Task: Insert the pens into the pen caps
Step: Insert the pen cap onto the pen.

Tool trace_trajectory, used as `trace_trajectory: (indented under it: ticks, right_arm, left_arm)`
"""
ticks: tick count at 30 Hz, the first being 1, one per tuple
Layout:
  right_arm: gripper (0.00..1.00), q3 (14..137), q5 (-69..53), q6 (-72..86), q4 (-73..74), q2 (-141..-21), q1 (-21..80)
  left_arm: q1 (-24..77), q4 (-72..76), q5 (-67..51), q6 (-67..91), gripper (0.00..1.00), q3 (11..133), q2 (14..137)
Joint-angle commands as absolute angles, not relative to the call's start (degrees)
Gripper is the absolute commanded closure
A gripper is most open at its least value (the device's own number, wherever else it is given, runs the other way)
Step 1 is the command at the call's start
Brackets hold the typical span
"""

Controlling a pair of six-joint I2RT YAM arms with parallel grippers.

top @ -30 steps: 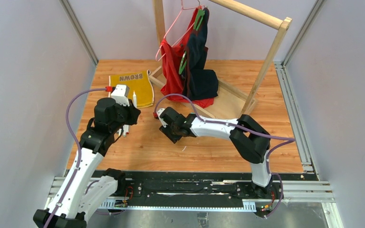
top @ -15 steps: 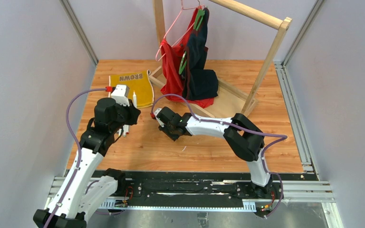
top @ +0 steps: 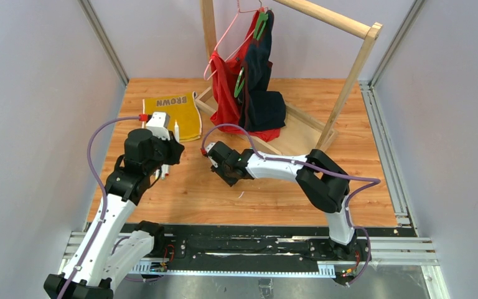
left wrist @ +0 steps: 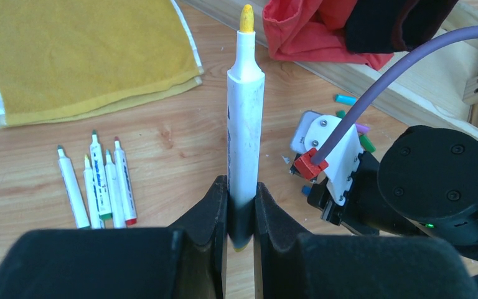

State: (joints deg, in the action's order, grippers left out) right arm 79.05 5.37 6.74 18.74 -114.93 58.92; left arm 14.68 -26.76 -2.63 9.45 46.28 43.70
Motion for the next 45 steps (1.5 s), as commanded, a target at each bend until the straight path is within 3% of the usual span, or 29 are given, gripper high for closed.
trace_trajectory:
  ticks: [1, 4, 6, 15, 22, 28, 45]
  right_arm:
    - [0.82, 76.4, 4.7, 8.5, 20.8, -114.1, 59.0]
    - [0.96, 75.5, 4.6, 8.5, 20.0, -113.9, 58.9]
    - [0.99, 75.0, 4.6, 8.4, 19.6, -112.2, 58.8]
    - [0.99, 72.7, 2.1, 21.5, 21.5, -96.4, 52.5]
    - [0.99, 69.5, 6.6, 30.1, 18.3, -82.5, 51.1]
    - [0.99, 62.8, 9.4, 34.5, 7.2, -72.5, 51.0]
    - [0.99, 60.0, 13.2, 41.4, 1.3, -66.4, 51.0]
  left_arm:
    - [14.3, -26.3, -2.3, 9.1, 1.00, 45.9, 42.9]
    - [14.3, -26.0, -2.4, 9.4, 1.00, 46.0, 42.9]
    - [14.3, -25.9, -3.0, 11.0, 1.00, 46.6, 42.8]
    - [15.7, -13.9, -10.8, 24.6, 1.00, 42.1, 40.8]
    - [31.9, -5.6, -7.1, 23.7, 1.00, 38.4, 45.9]
    - [38.5, 2.6, -12.0, 24.9, 1.00, 35.8, 47.5]
    - [44.1, 8.0, -18.6, 31.0, 1.00, 36.6, 53.3]
